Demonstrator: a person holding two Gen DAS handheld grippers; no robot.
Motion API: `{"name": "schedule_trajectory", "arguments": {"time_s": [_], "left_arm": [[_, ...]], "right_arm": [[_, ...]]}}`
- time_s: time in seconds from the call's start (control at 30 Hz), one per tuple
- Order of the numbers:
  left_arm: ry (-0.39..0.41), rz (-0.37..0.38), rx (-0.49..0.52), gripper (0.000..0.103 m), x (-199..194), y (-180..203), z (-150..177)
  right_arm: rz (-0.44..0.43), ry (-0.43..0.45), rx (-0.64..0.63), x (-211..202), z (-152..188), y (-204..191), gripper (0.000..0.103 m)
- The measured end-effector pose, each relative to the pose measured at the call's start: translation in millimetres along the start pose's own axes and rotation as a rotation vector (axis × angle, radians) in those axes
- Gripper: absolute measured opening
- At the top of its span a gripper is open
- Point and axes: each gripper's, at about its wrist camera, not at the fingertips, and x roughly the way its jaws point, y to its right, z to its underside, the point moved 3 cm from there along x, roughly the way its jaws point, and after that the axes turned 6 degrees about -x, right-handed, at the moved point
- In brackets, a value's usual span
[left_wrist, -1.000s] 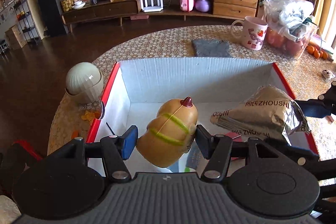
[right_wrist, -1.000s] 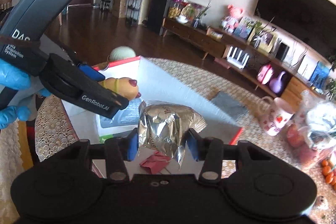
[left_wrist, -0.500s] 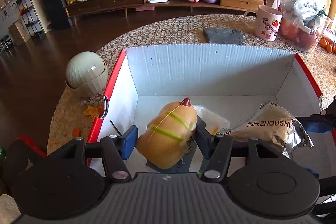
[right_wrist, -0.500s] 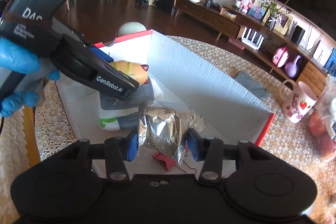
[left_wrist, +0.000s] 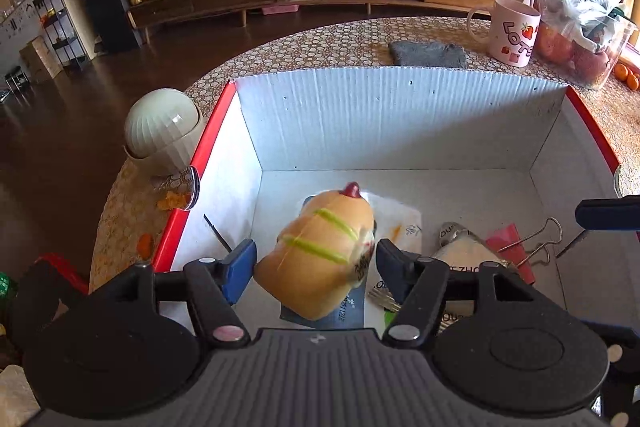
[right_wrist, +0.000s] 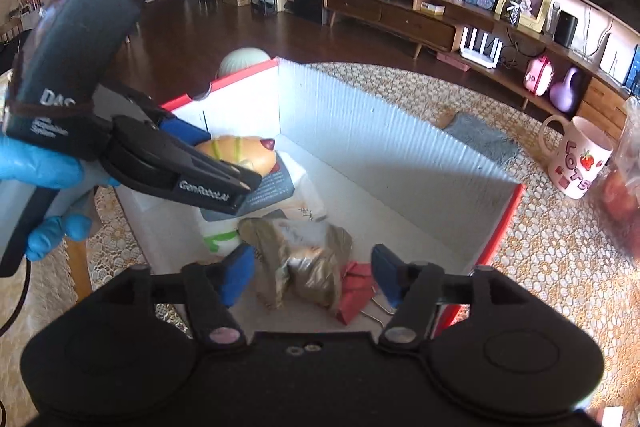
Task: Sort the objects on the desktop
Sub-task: 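Open both grippers to drop the yellow toy and foil bag into the box, then move both grippers back from the box toward the remaining table items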
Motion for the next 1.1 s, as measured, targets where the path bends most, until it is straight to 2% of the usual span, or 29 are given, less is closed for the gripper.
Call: {"name": "schedule_trajectory", "arguments": {"time_s": [0.17,0.3,0.47,0.63,0.7,0.83,0.93,1.0,1.1], "left_arm": [[0.002,0.005,0.016,0.068,-4,7,4],[0.019,-0.036,0.071,0.068,-8,17,8],[0.001,-0.011,-0.001,0.068,-13,13,9],[0.014,0.017,-0.039,0.075,-22,10,10],[0.019,0.030,-0.043,0.083,-26,12,11],[0.023,0.051,-0.045,0.086,-34,19,13],[0.032,0.054,-0.043,0.091,-39,25,16],[0.042,0.054,-0.040,0.101,-43,28,17],[0.060,0.052,-0.028,0.102,-52,34,19]], "right_arm": [[0.003,0.016,0.000,-11,1,1,0.074],[0.009,0.029,0.015,-20,3,5,0.080],[0.001,0.056,0.025,-36,8,10,0.092],[0.002,0.084,0.041,-54,13,16,0.096],[0.008,0.094,0.048,-60,15,17,0.097],[0.016,0.108,0.055,-73,22,19,0.098],[0.023,0.117,0.063,-82,27,19,0.098],[0.023,0.124,0.071,-89,31,20,0.098],[0.032,0.137,0.085,-100,38,22,0.098]]}}
